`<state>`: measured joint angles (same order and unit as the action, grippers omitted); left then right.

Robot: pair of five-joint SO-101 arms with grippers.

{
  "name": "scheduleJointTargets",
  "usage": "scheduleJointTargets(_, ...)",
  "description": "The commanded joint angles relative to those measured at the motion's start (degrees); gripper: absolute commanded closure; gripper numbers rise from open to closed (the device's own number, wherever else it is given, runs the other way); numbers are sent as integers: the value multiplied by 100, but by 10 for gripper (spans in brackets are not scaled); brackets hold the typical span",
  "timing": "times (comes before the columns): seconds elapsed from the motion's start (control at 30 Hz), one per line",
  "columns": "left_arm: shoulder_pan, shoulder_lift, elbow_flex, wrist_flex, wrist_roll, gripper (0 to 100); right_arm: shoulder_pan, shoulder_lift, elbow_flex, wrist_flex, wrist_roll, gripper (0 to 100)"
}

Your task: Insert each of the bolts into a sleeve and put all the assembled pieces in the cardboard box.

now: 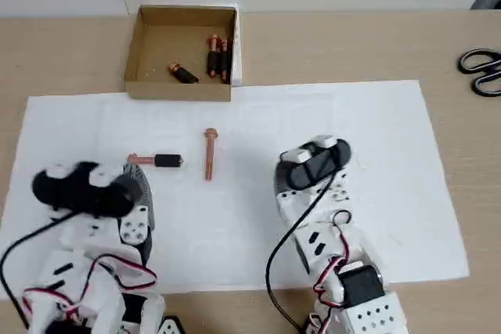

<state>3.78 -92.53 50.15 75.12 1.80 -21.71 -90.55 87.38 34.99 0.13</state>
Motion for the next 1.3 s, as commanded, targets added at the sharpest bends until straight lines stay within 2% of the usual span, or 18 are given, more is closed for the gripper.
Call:
scheduleJointTargets(0.0, -9, 1327, -822, -35, 0, 994, 145, -154, -70, -101, -44, 995)
scheduleJointTargets(0.13, 26, 2655, -1042, -440, 35, 994, 163, -163, -79, -101, -44, 995)
scheduleJointTargets(0.27, 132, 3745, -1024, -958, 642, 994, 163, -163, -62, -101, -44, 995)
scheduleJointTargets(0.43, 536, 5020, -1051, -1284, 668, 994, 171, -145, -44, -92, -26, 995)
scheduleJointTargets(0.63, 765, 6347, -1288, -1292, 677, 993, 171, -119, -35, -92, -18, 995)
scheduleJointTargets(0.87, 756, 7754, -2554, -1301, 712, 994, 180, -110, -26, -84, -9, 995)
scheduleJointTargets(0.97, 721, 8422, -3064, -1116, 1204, 994, 338, -110, -26, -84, -9, 995)
scheduleJointTargets(1.07, 756, 9081, -3697, -519, 1705, 994, 488, -110, -26, -84, -9, 995)
scheduleJointTargets(1.27, 730, 10198, -5121, 571, 2031, 994, 488, -110, -26, -84, -9, 995)
